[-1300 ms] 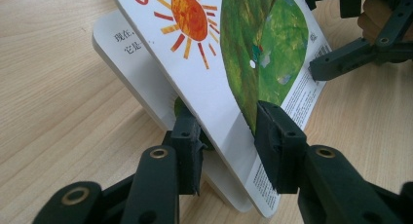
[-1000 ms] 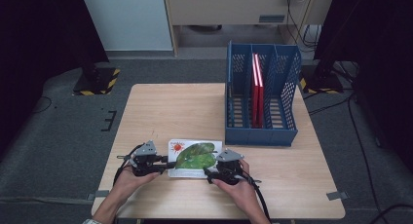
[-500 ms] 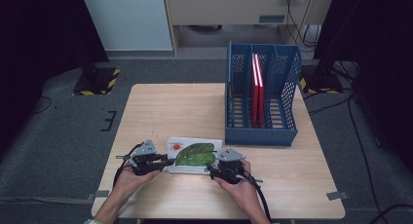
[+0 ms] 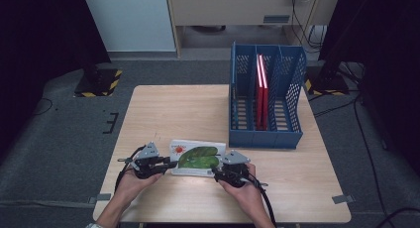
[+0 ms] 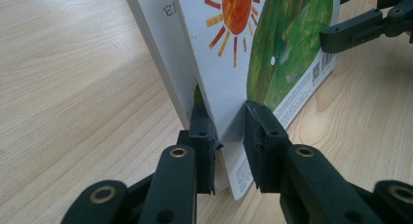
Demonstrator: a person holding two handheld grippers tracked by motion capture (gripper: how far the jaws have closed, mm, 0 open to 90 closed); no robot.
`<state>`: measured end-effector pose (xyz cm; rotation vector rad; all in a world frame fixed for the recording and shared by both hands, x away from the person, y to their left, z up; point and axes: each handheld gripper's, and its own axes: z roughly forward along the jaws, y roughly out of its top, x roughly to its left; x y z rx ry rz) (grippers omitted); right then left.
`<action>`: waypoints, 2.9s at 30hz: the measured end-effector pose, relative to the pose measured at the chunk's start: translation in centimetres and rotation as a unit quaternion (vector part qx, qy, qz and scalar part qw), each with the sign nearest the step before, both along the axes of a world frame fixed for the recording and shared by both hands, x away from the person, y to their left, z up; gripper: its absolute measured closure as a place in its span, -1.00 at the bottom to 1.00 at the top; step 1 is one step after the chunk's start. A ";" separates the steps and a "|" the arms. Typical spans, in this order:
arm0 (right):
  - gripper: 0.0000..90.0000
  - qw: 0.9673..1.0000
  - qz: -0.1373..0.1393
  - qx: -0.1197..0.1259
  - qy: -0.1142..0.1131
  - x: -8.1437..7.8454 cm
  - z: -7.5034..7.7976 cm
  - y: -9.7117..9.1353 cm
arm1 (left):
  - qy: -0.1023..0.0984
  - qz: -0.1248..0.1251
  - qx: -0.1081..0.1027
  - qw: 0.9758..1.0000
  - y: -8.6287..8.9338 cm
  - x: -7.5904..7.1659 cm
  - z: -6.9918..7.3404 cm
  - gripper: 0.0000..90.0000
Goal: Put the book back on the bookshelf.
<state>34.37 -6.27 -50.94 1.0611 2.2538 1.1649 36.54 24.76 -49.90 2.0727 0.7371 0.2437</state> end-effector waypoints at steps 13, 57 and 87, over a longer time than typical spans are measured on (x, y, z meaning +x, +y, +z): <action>0.07 1.000 0.007 -0.008 -0.026 -0.4 0.5 0.4 | -0.027 0.025 0.016 0.999 0.0 0.1 0.0 0.61; -0.12 0.999 0.043 0.025 -0.006 -0.7 0.9 0.6 | 0.001 0.086 -0.002 0.996 1.3 0.1 -0.5 0.04; -0.02 0.997 0.068 0.022 0.000 -0.1 2.3 -0.4 | 0.006 0.101 -0.005 0.995 1.2 0.4 -0.6 -0.01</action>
